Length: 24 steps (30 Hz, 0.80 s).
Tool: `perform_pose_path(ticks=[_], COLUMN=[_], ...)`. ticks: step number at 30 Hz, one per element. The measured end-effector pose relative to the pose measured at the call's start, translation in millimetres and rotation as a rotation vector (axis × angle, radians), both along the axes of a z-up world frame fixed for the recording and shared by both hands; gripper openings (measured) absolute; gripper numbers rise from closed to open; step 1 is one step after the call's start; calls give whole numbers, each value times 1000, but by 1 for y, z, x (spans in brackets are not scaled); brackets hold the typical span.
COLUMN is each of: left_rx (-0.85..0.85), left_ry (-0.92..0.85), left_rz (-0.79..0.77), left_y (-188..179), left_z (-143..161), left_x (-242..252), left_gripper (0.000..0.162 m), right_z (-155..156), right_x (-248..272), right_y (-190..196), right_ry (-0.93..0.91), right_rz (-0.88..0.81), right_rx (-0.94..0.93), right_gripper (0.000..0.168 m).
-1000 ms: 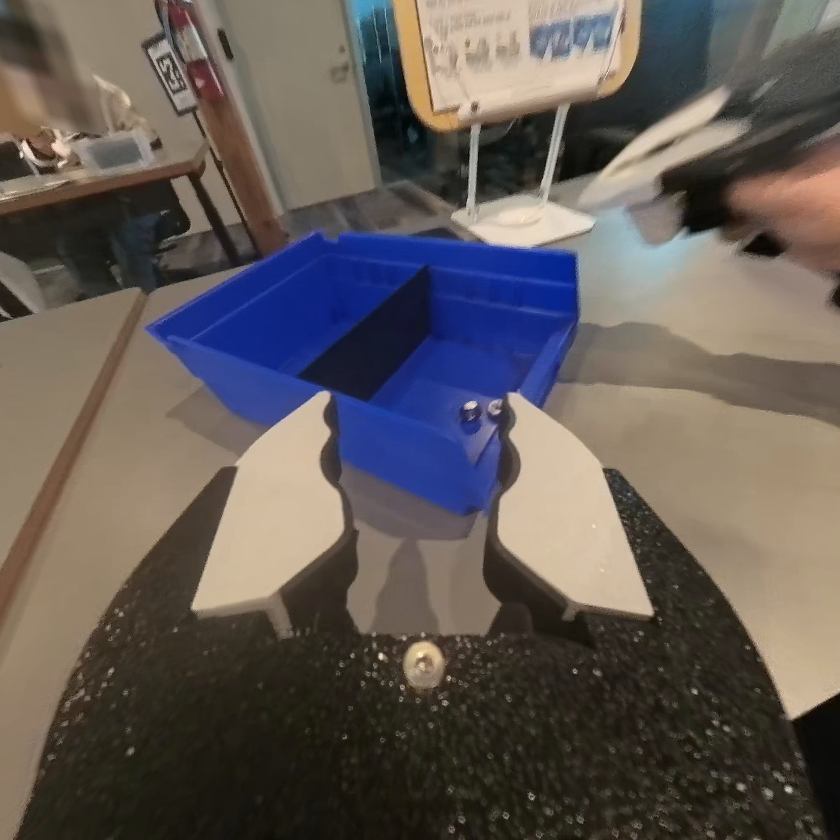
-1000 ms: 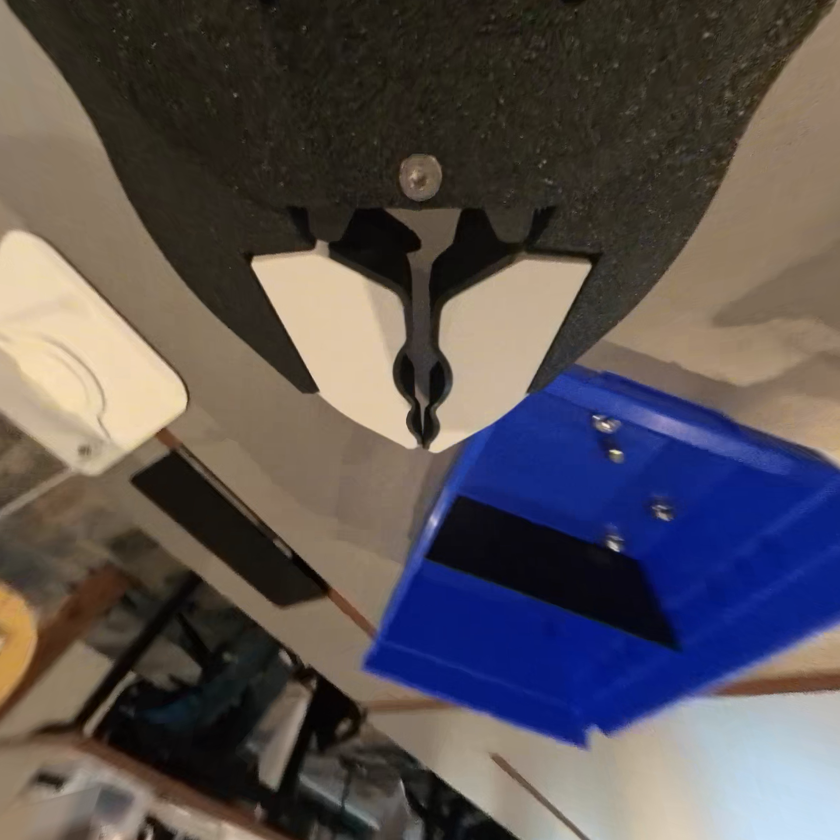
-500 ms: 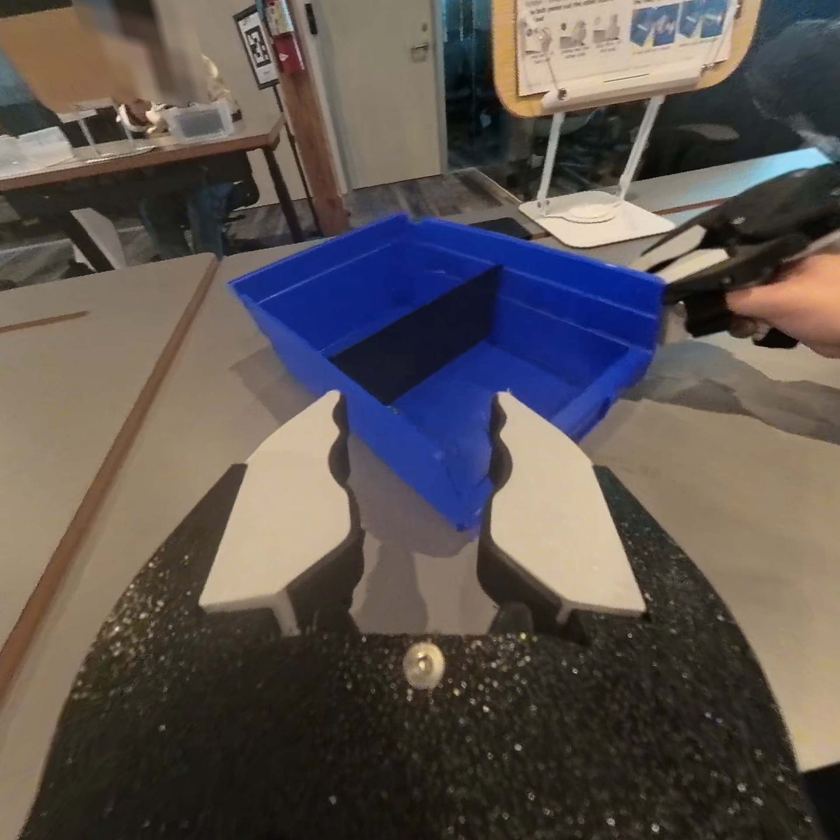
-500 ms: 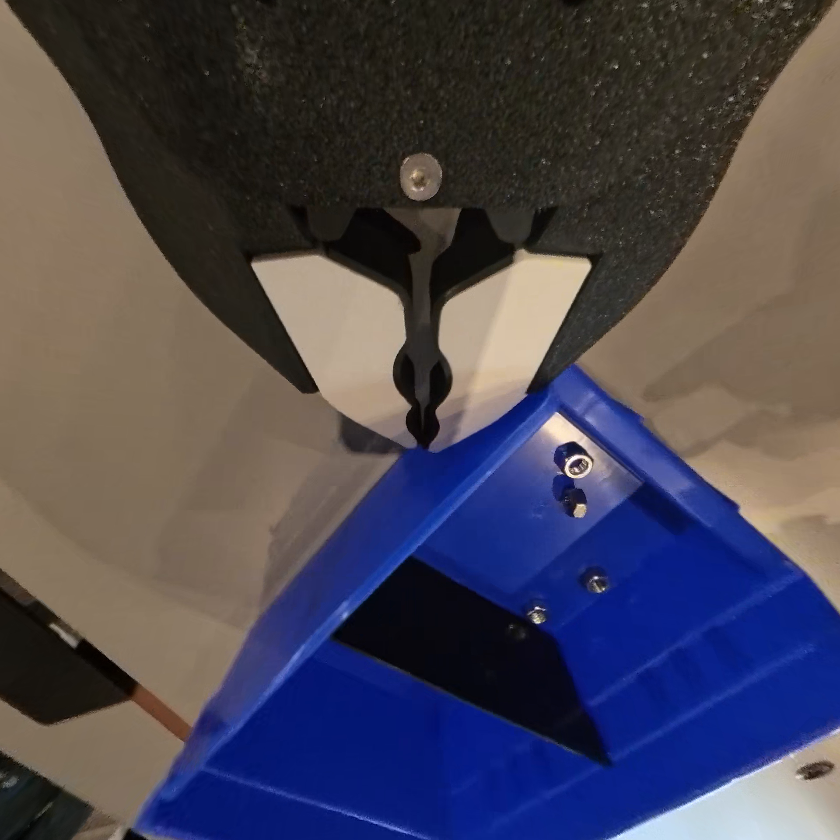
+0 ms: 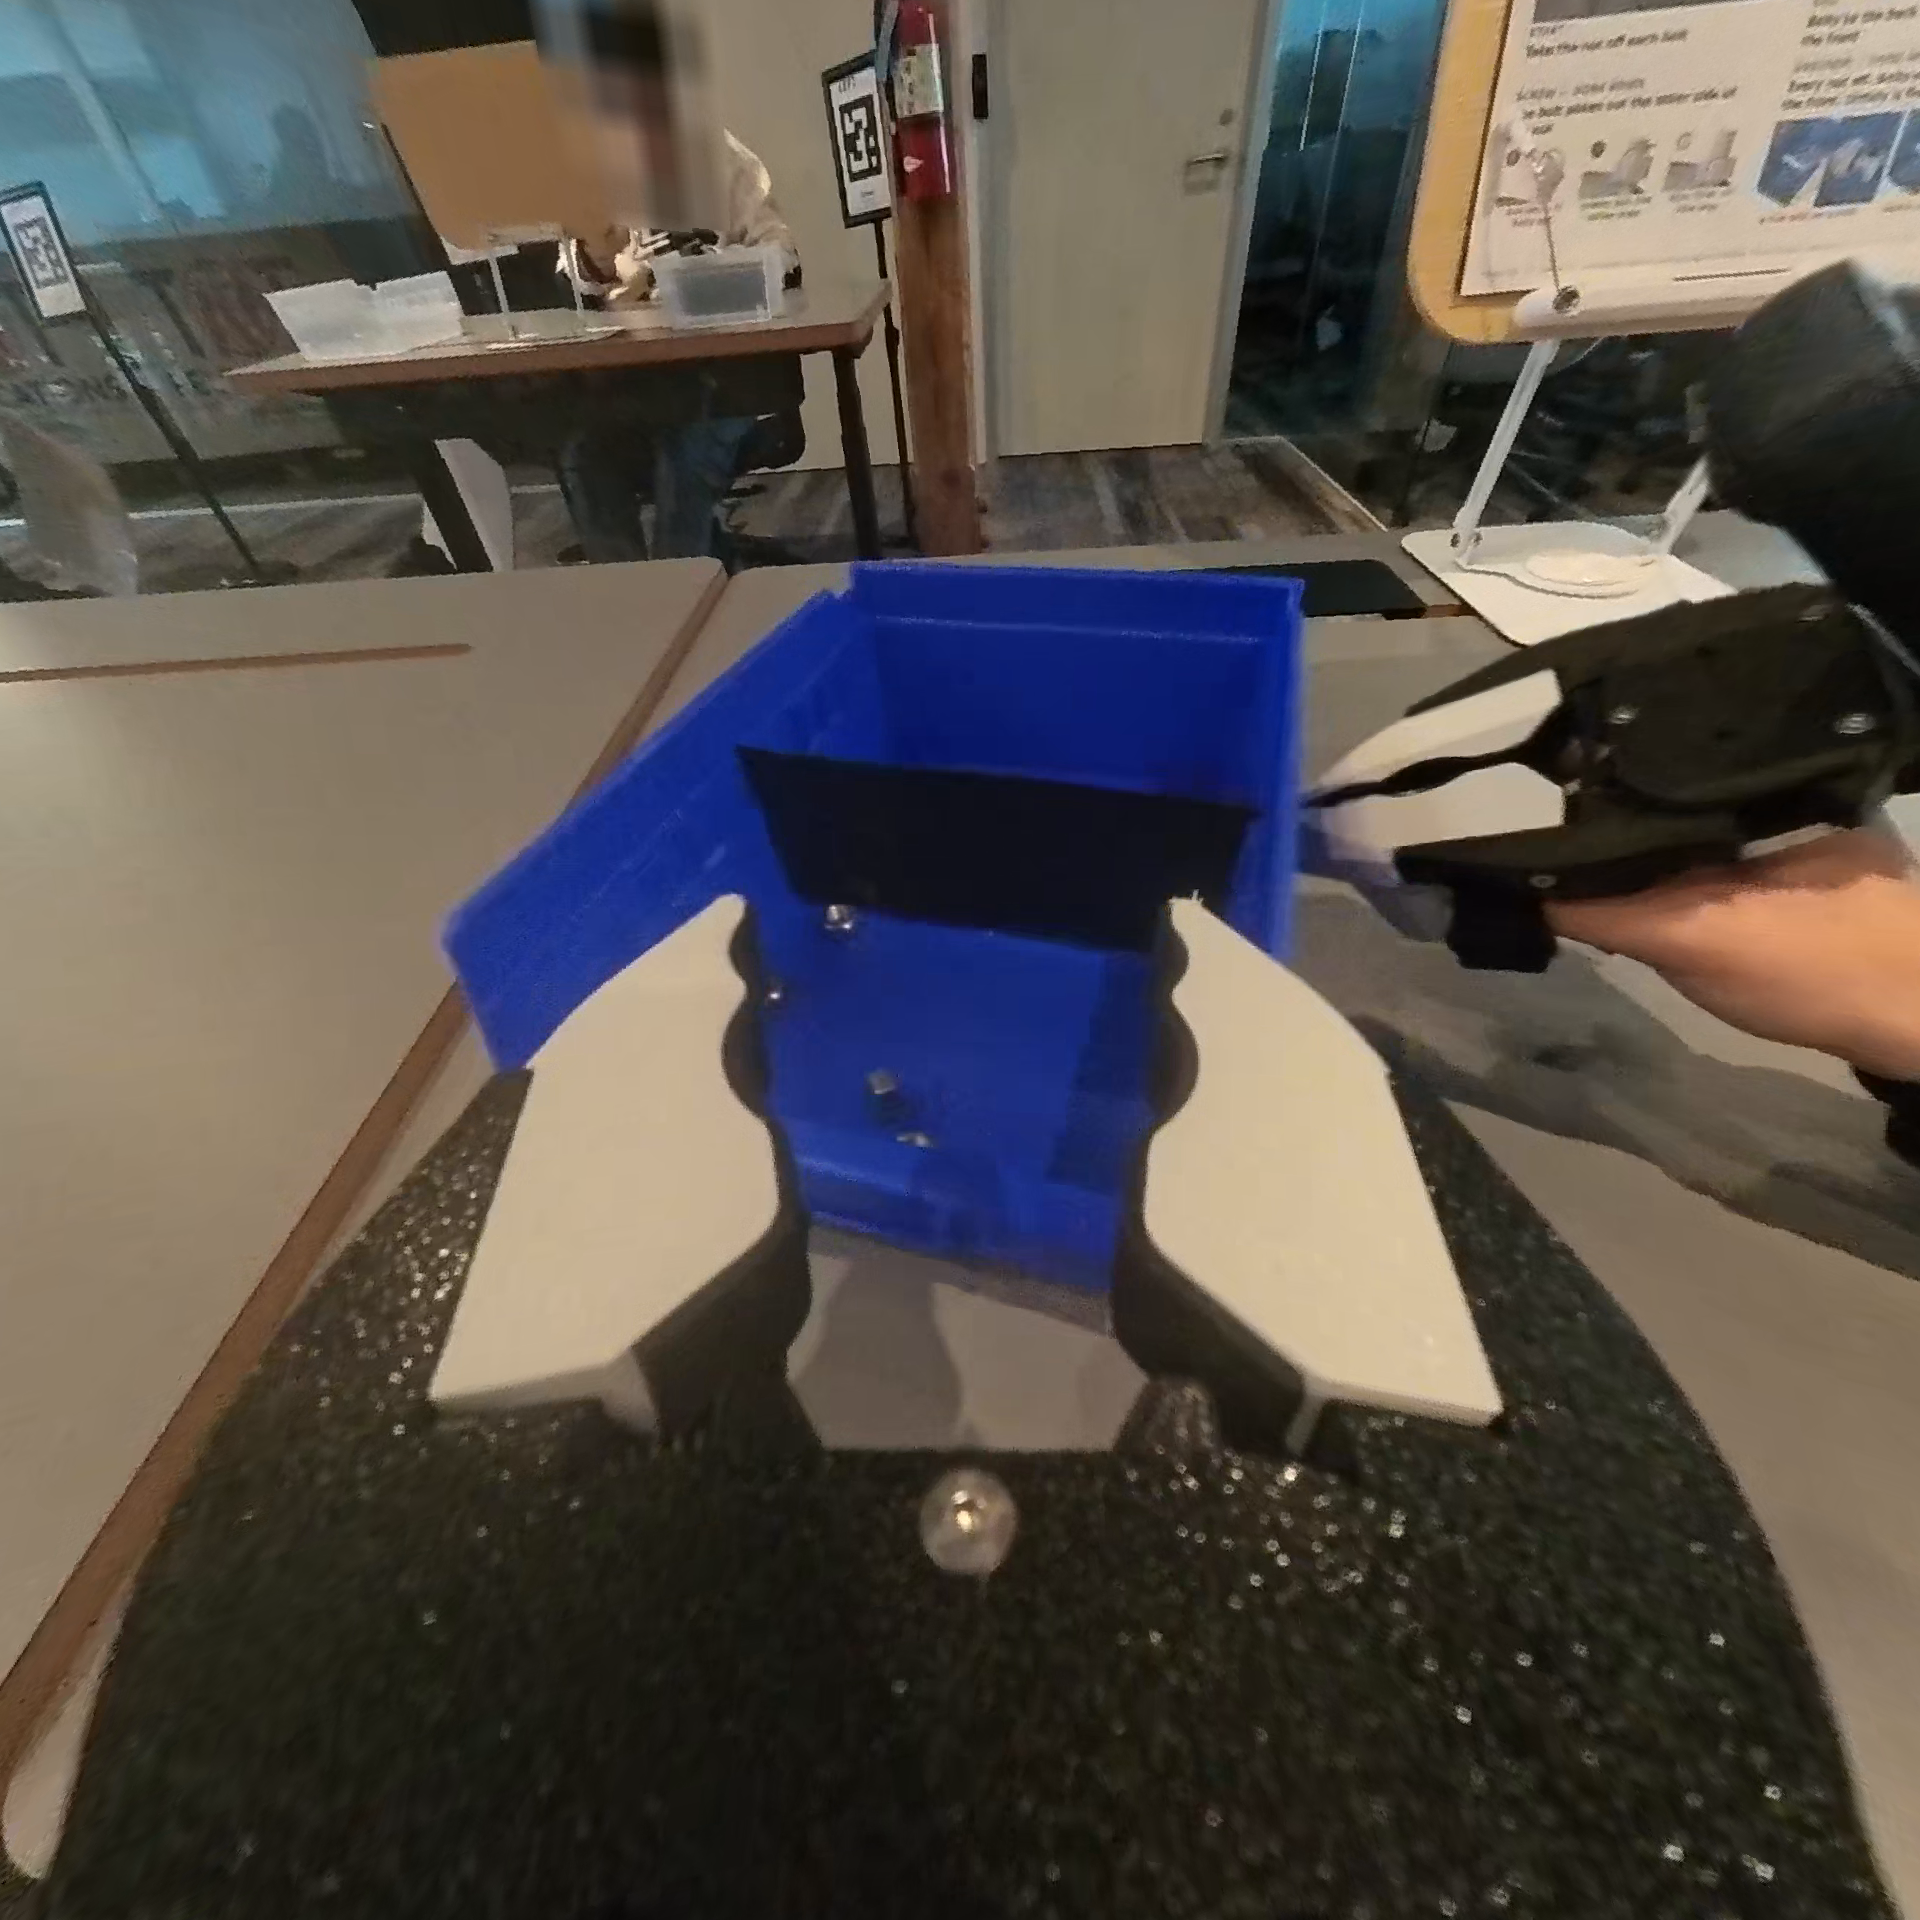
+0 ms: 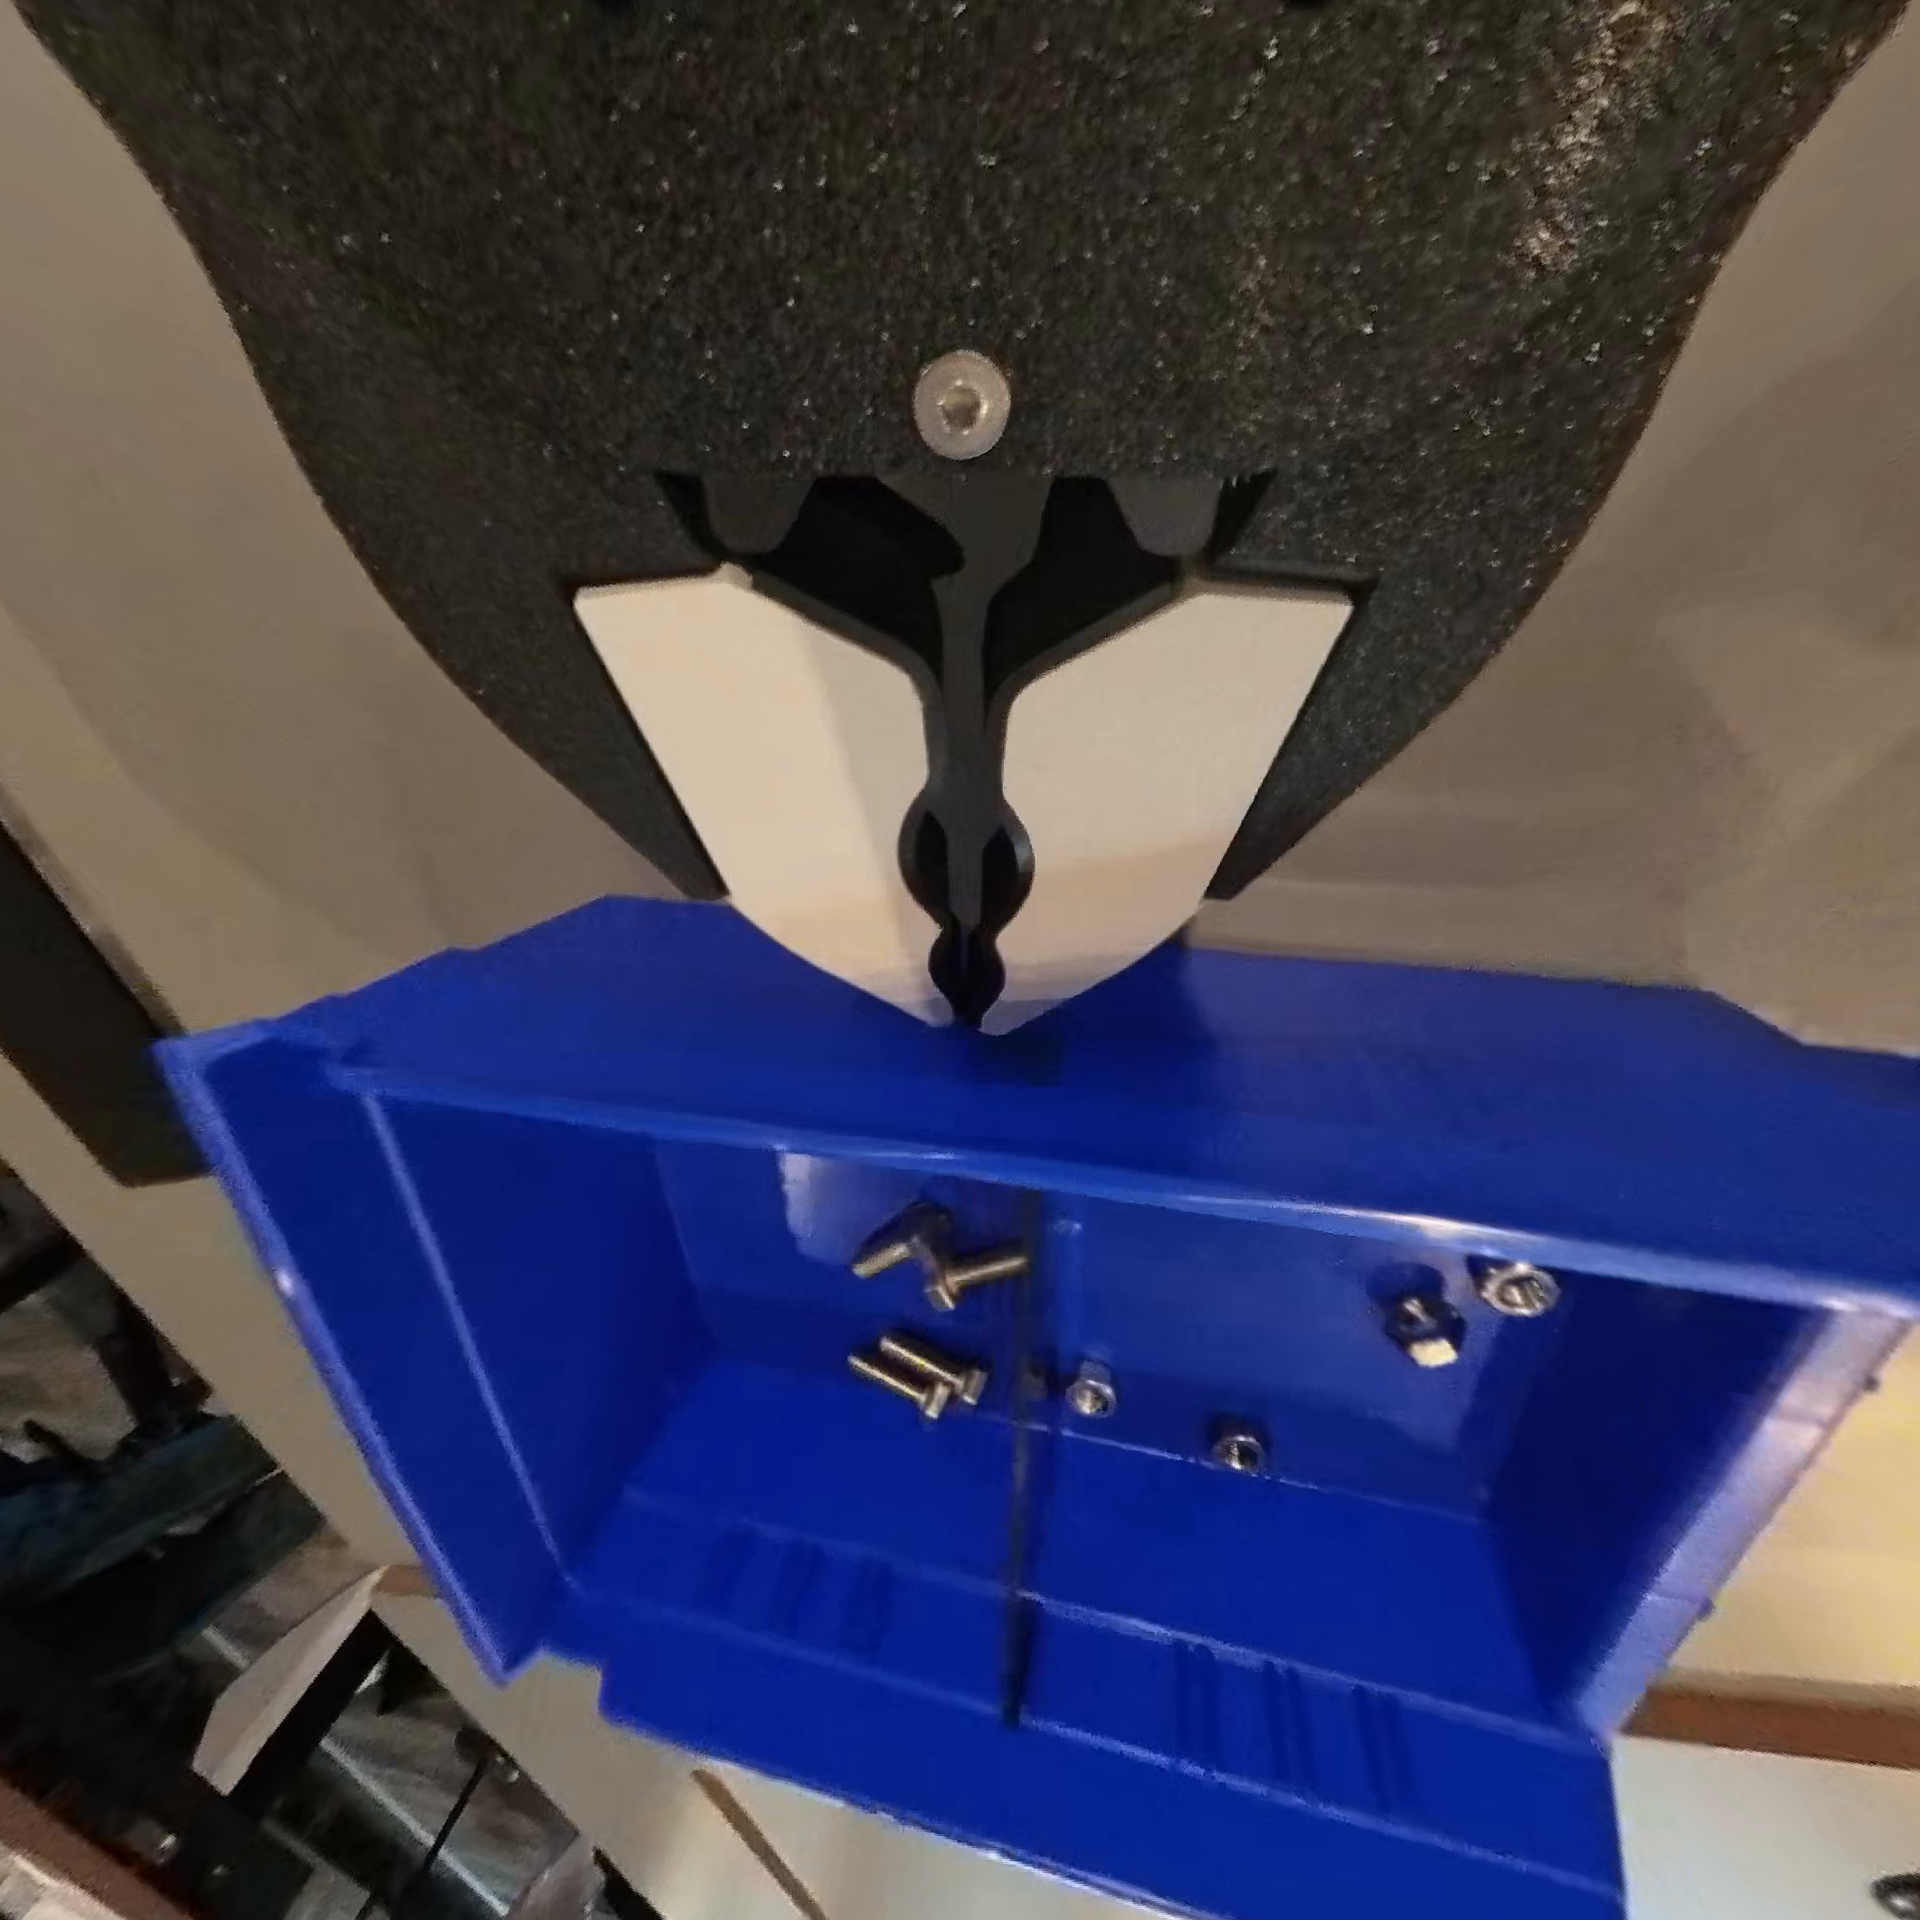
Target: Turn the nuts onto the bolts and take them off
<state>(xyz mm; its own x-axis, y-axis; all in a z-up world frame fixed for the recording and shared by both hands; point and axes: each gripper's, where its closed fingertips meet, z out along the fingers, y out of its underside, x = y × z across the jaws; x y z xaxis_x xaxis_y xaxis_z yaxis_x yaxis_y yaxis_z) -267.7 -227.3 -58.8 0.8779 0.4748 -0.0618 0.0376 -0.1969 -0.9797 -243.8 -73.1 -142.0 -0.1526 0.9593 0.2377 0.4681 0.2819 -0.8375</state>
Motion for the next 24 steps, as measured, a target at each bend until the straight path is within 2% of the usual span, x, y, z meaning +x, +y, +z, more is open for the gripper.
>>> perform_pose_path(ticks=[11, 20, 24], left_rx=[-45, -76, -140], left_ry=[-9, 2, -55], left_rz=[-43, -37, -157], left_y=[18, 13, 19], left_z=[-8, -8, -27], left_x=[6, -9, -4], left_gripper=[71, 68, 66], right_z=[6, 24, 21], right_x=[-34, 9, 21], right_y=[28, 53, 56], right_ry=[52, 242, 337], right_rz=[-81, -20, 70], right_rx=[32, 67, 65], right_gripper=[0, 0, 0])
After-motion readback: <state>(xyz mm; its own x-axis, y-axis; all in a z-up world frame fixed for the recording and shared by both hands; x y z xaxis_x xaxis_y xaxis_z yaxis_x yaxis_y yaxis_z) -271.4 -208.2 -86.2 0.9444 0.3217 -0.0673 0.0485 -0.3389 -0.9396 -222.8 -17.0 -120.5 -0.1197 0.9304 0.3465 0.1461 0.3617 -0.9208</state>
